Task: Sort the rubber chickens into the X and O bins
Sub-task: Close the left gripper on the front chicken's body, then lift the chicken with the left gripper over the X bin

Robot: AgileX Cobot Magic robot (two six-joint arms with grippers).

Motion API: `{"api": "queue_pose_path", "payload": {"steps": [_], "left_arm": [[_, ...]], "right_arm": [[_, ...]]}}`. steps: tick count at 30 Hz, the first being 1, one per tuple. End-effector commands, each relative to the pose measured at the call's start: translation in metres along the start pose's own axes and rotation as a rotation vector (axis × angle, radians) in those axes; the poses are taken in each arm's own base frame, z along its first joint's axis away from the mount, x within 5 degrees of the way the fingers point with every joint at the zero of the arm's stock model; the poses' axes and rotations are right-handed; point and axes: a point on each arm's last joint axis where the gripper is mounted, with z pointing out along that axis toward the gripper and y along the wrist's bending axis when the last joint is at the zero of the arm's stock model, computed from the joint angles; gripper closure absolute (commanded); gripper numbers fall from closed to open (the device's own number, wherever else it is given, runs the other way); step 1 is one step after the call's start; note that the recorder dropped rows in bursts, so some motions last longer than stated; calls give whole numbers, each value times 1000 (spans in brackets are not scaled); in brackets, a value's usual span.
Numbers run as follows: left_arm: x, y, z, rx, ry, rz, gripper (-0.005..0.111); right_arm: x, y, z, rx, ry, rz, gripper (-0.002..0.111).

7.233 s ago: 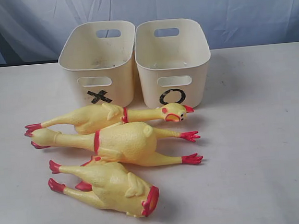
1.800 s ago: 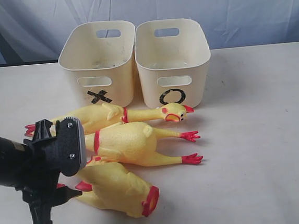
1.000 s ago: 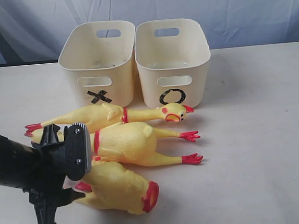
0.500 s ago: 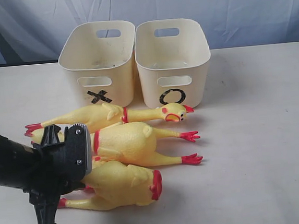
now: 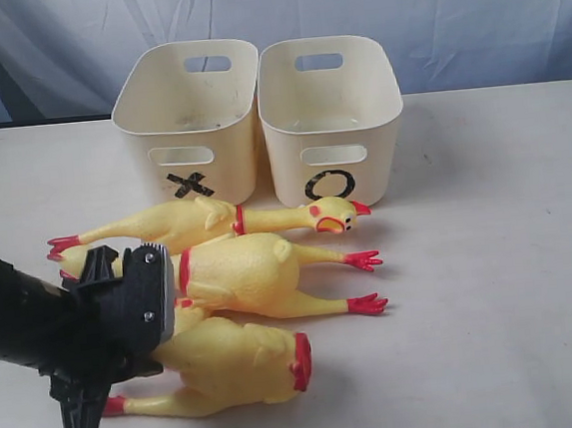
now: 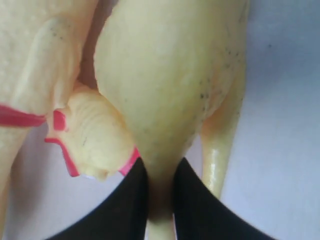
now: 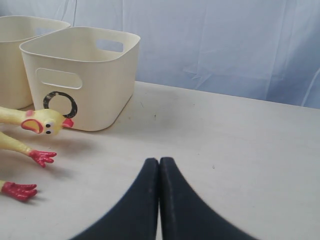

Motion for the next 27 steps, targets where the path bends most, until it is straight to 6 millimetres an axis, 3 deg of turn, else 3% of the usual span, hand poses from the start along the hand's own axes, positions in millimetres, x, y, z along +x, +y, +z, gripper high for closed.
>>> {"api": "queue_pose_path", "payload": {"steps": [1, 6, 16, 20, 25, 27], "left_arm": [[-6, -9, -12, 60, -31, 24, 107], [-11, -19, -32, 106, -76, 20, 107], [-24, -24, -80, -24, -219, -235, 107], [-39, -6, -119, -220, -365, -360, 107], [-61, 35, -170, -553, -604, -502, 107], [-65, 52, -179, -650, -655, -536, 107]], "right_arm": [[-1, 0, 0, 5, -17, -1, 108], [-1, 0, 0, 5, -14, -1, 108], [-1, 0, 0, 5, -14, -1, 108], [-1, 0, 0, 5, -14, -1, 108], [-1, 0, 0, 5, -16, -1, 108], [-1, 0, 0, 5, -16, -1, 108]]}}
